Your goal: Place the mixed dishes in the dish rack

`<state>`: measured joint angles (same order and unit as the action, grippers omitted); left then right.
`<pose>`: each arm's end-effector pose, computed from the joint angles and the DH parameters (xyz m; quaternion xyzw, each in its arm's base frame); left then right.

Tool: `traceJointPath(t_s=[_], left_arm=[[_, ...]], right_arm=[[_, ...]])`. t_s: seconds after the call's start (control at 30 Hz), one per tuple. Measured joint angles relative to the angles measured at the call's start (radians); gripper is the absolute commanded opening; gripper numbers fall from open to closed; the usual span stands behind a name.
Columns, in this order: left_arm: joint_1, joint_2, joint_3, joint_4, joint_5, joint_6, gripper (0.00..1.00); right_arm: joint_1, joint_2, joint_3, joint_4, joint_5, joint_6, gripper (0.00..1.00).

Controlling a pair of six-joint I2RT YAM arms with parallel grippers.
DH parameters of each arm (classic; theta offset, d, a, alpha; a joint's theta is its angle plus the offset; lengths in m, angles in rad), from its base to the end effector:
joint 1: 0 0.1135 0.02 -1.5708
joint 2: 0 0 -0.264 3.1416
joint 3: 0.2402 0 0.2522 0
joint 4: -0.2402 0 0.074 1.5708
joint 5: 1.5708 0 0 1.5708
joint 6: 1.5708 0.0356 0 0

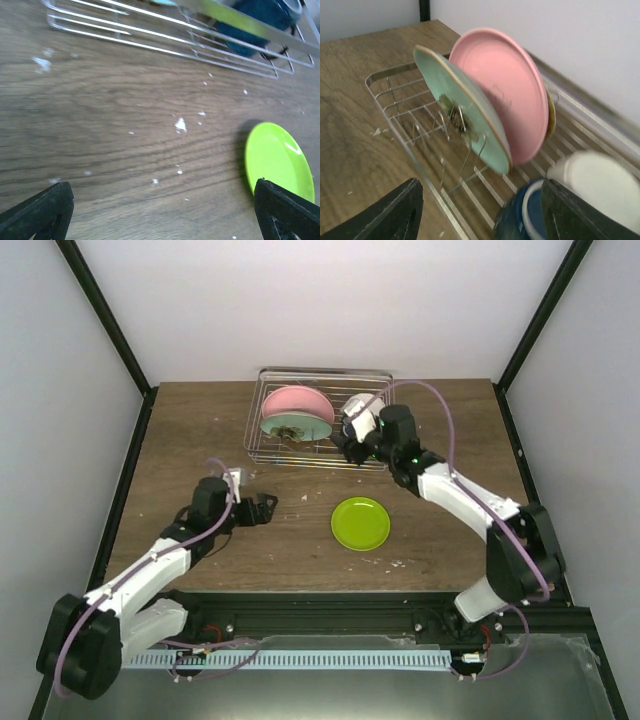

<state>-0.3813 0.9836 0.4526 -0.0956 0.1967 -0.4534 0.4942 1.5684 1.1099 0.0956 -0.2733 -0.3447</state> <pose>0.1864 -0.0822 0.1971 0.0127 0.8873 -0.2634 0.3783 0.3184 0.1824 0.2844 -0.4027 0.7132 0.1538 0.5527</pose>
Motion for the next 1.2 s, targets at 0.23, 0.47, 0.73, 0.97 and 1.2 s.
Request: traceJointPath(t_s=[0.23, 0.47, 0.73, 0.97, 1.2], left_arm=[[-0.188, 0.214, 0.023, 0.124, -0.024, -0.049, 1.0], [-0.315, 0.45, 0.136, 0.215, -0.069, -0.1, 1.0], [-0.418, 0.682, 0.262, 0.305, -0.082, -0.153, 1.0], [-0.428, 0.785, 0.322, 0.385, -0.066, -0.182, 0.94], [-0.452, 0.843, 0.352, 0.435, -0.034, -0.201, 0.67]], right_arm=[[0.005, -0.263, -0.203, -0.069, 0.202, 0.326, 0.67], [0.005, -0.404, -0.247, -0.125, 0.346, 0.487, 0.68], [0.005, -0.42, -0.264, -0.198, 0.406, 0.503, 0.69], [0.005, -0.463, -0.265, -0.227, 0.418, 0.499, 0.69], [0.005, -0.472, -0.268, -0.238, 0.429, 0.491, 0.69]])
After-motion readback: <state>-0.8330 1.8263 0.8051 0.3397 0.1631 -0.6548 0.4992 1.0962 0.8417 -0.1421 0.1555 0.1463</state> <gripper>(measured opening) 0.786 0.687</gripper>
